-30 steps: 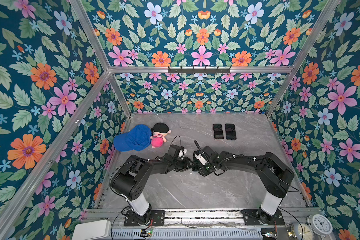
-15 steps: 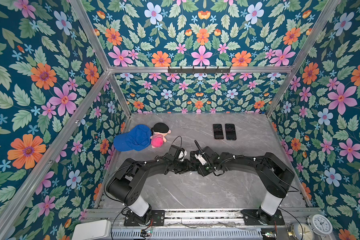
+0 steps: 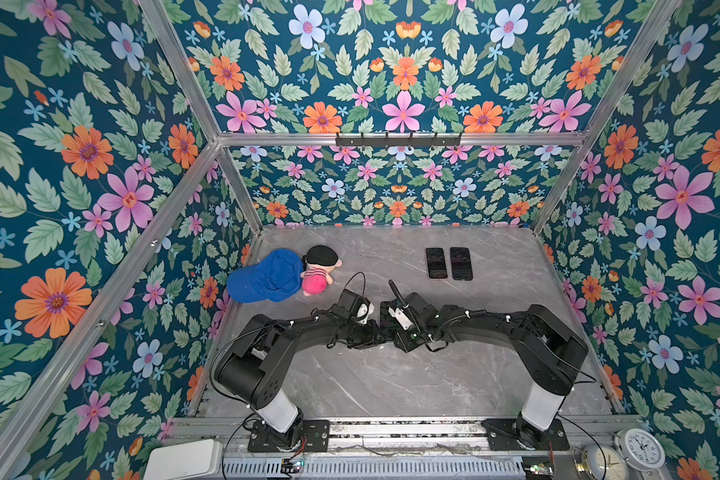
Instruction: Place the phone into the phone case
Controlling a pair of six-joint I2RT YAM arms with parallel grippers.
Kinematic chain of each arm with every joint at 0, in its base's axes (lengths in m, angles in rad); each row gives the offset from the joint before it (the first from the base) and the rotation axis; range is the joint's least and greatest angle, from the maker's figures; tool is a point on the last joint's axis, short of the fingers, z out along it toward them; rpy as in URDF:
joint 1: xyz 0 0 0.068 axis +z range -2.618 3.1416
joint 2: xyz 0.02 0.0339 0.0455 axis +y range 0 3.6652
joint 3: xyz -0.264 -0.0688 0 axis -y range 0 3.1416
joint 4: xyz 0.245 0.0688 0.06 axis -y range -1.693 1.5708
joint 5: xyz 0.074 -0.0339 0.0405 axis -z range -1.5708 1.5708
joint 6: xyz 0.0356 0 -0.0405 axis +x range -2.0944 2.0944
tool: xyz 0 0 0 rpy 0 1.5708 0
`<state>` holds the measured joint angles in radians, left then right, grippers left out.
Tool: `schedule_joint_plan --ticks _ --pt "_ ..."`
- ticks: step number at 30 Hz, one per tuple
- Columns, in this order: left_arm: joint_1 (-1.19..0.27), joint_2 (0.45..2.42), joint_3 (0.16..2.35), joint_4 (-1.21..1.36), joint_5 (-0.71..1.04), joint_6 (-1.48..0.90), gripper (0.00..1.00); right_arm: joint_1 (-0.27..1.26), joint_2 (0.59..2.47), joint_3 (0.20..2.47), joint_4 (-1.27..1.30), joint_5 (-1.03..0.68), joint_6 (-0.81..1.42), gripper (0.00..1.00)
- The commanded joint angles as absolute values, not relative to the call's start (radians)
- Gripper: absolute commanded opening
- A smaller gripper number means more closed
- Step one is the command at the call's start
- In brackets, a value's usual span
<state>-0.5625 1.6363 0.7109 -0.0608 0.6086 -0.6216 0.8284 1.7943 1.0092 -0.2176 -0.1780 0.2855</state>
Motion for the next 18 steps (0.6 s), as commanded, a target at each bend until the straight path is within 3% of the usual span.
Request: schedule_joint_plan --ticks 1,8,18 --pt "-0.562 1.662 0.711 -0.117 0.554 -0.581 0.28 0.831 1.799 1.004 -0.221 -0.192 0.285 0.34" --pt "-0.552 1.692 0.707 -0.106 0.547 -0.571 0.17 0.831 1.799 1.002 -0.219 -0.193 0.285 0.33" --pt "-0.545 1.694 0.696 -0.092 0.558 -0.573 0.13 0.831 1.791 0.999 -0.227 -0.190 0.285 0.33"
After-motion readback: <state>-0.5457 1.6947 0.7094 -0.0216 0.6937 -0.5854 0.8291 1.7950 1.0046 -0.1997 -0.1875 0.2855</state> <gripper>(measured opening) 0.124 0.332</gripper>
